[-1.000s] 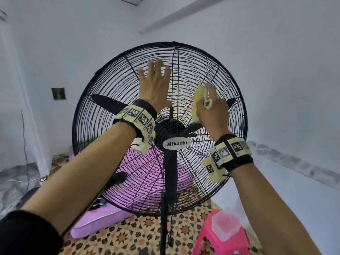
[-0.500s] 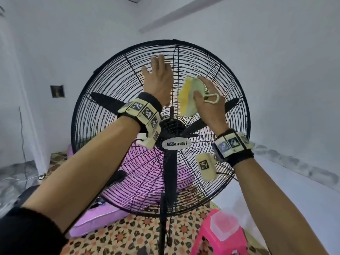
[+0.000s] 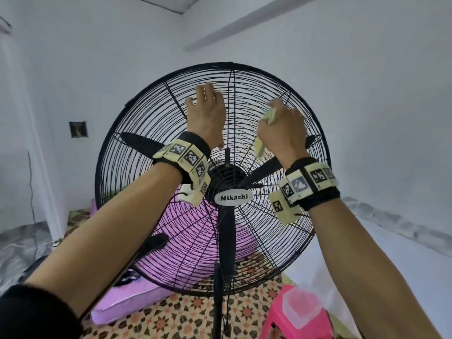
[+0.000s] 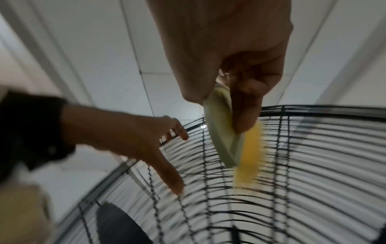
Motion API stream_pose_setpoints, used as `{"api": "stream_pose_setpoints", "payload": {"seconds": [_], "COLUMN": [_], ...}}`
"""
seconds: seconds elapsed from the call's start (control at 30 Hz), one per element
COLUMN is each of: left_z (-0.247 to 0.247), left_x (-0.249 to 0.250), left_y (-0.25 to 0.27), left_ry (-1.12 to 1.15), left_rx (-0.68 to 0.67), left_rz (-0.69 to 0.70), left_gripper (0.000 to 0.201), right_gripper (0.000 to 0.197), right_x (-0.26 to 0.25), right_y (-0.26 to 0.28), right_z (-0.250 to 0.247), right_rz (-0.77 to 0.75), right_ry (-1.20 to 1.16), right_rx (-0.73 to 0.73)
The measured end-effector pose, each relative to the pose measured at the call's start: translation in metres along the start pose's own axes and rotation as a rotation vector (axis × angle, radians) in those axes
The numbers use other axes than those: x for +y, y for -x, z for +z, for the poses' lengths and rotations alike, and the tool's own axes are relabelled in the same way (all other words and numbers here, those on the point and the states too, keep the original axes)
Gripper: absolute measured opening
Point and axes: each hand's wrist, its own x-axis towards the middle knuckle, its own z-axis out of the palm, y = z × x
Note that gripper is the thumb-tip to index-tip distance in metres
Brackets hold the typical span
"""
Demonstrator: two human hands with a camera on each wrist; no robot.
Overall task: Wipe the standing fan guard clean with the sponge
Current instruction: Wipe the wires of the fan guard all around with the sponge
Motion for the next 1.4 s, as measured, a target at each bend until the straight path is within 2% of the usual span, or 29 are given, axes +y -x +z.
{"api": "stream_pose_setpoints", "payload": {"seconds": [0.1, 0.13, 0.2, 0.3, 0.33, 0.43, 0.47, 0.57, 0.63, 0.67, 0.73, 0.8, 0.83, 0.9, 0.97, 1.03, 1.1, 1.17, 1.2, 1.3, 1.33, 1.4], "left_z": [-0.004, -0.006, -0.009, -0.006, -0.005, -0.004, -0.006, -0.011, -0.010, -0.009, -0.008, -0.008, -0.008, -0.008, -0.008, -0.010, -0.011, -0.012, -0.012, -0.012, -0.012, -0.011], "left_x": [-0.001, -0.002, -0.005, -0.008, -0.009, -0.011, -0.010, -0.008, -0.007, -0.006, -0.005, -0.004, -0.004, -0.004, -0.004, -0.001, 0.002, 0.004, 0.003, 0.000, -0.001, 0.000], "left_y": [0.000, -0.001, -0.006, -0.017, -0.020, -0.025, -0.026, -0.028, -0.029, -0.029, -0.029, -0.029, -0.028, -0.027, -0.026, -0.027, -0.026, -0.026, -0.025, -0.025, -0.024, -0.024], "left_ry": [0.008, 0.030, 0.068, 0.078, 0.079, 0.092, 0.105, 0.138, 0.131, 0.127, 0.114, 0.083, 0.074, 0.070, 0.077, 0.075, 0.061, 0.057, 0.069, 0.102, 0.104, 0.114], "left_rx": [0.025, 0.048, 0.089, 0.068, 0.061, 0.082, 0.084, 0.049, 0.035, 0.035, 0.042, 0.046, 0.052, 0.068, 0.070, 0.071, 0.065, 0.062, 0.062, 0.062, 0.059, 0.066], "left_rz": [0.027, 0.040, 0.058, 0.081, 0.083, 0.074, 0.070, 0.056, 0.040, 0.036, 0.031, 0.030, 0.032, 0.035, 0.041, 0.039, 0.036, 0.036, 0.036, 0.037, 0.036, 0.030], "left_gripper": [0.126, 0.123, 0.119, 0.124, 0.125, 0.124, 0.124, 0.126, 0.128, 0.129, 0.132, 0.134, 0.133, 0.130, 0.129, 0.131, 0.135, 0.136, 0.135, 0.132, 0.132, 0.132], "right_gripper": [0.035, 0.035, 0.036, 0.039, 0.040, 0.039, 0.039, 0.040, 0.039, 0.038, 0.038, 0.039, 0.039, 0.040, 0.040, 0.039, 0.038, 0.037, 0.037, 0.042, 0.042, 0.041], "right_x": [-0.011, -0.013, -0.010, 0.003, 0.007, 0.006, 0.006, 0.008, 0.009, 0.008, 0.003, 0.002, 0.003, 0.007, 0.011, 0.006, -0.001, 0.001, 0.004, 0.019, 0.020, 0.015], "right_y": [-0.009, -0.008, -0.009, -0.015, -0.018, -0.020, -0.021, -0.027, -0.029, -0.028, -0.023, -0.019, -0.019, -0.022, -0.025, -0.029, -0.029, -0.028, -0.027, -0.028, -0.030, -0.036], "right_z": [-0.002, 0.001, 0.005, -0.001, -0.004, -0.007, -0.006, -0.006, -0.006, -0.004, 0.000, 0.006, 0.007, 0.006, 0.004, 0.003, 0.001, -0.002, -0.005, -0.015, -0.018, -0.020], "right_rz": [-0.072, -0.109, -0.128, -0.048, -0.033, -0.091, -0.113, -0.006, -0.006, -0.052, -0.136, -0.124, -0.079, 0.003, 0.002, -0.063, -0.128, -0.115, -0.062, 0.104, 0.117, 0.078], "right_ry": [-0.412, -0.467, -0.387, -0.066, -0.058, -0.443, -0.430, -0.155, 0.019, -0.046, -0.326, -0.412, -0.369, -0.096, 0.101, -0.006, -0.272, -0.419, -0.377, -0.025, -0.039, -0.361], "right_rx": [0.098, 0.123, 0.101, 0.056, 0.034, -0.002, 0.005, 0.011, 0.038, 0.036, -0.009, -0.010, -0.001, 0.003, 0.009, 0.004, -0.044, -0.042, -0.042, -0.034, -0.025, -0.005]}}
